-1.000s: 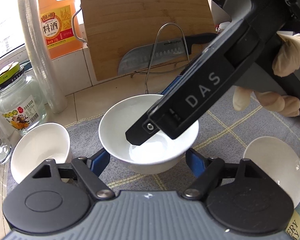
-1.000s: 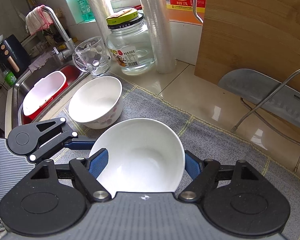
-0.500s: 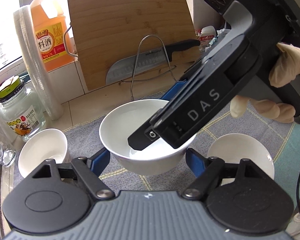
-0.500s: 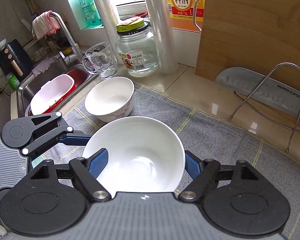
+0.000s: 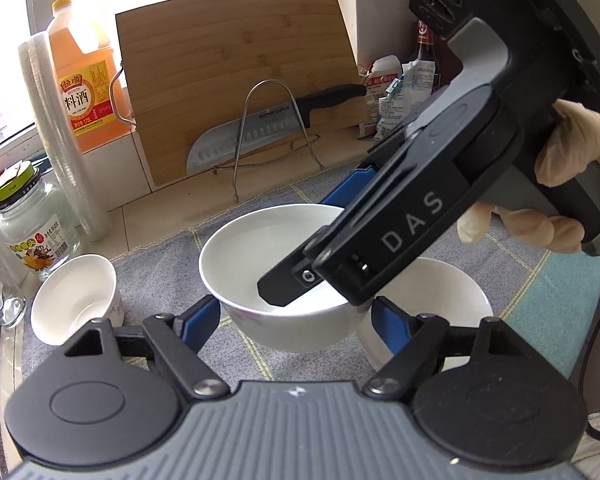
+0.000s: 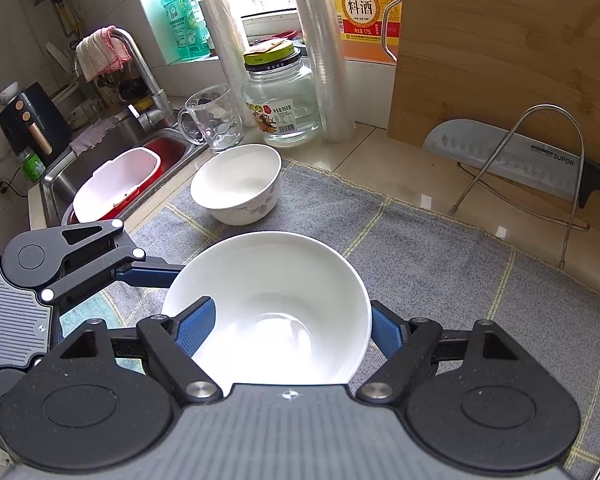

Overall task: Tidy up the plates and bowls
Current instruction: 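Lift the bowl with the right tool and carry it over another bowl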

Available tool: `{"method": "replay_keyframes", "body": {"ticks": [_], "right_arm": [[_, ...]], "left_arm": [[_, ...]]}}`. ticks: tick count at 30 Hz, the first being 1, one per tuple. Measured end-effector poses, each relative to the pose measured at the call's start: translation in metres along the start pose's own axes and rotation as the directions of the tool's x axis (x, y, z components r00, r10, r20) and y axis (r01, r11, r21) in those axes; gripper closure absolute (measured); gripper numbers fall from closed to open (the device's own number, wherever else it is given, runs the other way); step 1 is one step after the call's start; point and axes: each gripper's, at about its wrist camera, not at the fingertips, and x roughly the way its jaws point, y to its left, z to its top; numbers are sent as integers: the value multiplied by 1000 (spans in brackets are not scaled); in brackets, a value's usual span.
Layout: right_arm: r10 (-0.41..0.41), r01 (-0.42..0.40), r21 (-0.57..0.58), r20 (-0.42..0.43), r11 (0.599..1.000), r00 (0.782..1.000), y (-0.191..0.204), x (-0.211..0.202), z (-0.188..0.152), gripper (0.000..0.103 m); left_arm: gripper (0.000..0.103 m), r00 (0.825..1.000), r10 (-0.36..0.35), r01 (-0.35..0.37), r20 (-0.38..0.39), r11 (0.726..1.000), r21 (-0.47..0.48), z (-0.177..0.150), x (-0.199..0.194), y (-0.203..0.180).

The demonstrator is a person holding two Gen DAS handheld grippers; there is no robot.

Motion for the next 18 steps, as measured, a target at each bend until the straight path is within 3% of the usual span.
{"method": "replay_keyframes", "body": {"ticks": [18], "right_arm": [[-62, 60, 79, 23, 995, 998, -8, -42, -46, 17]], "left_arm": [[21, 996, -89, 88, 3, 994, 71, 1, -3, -41]]}}
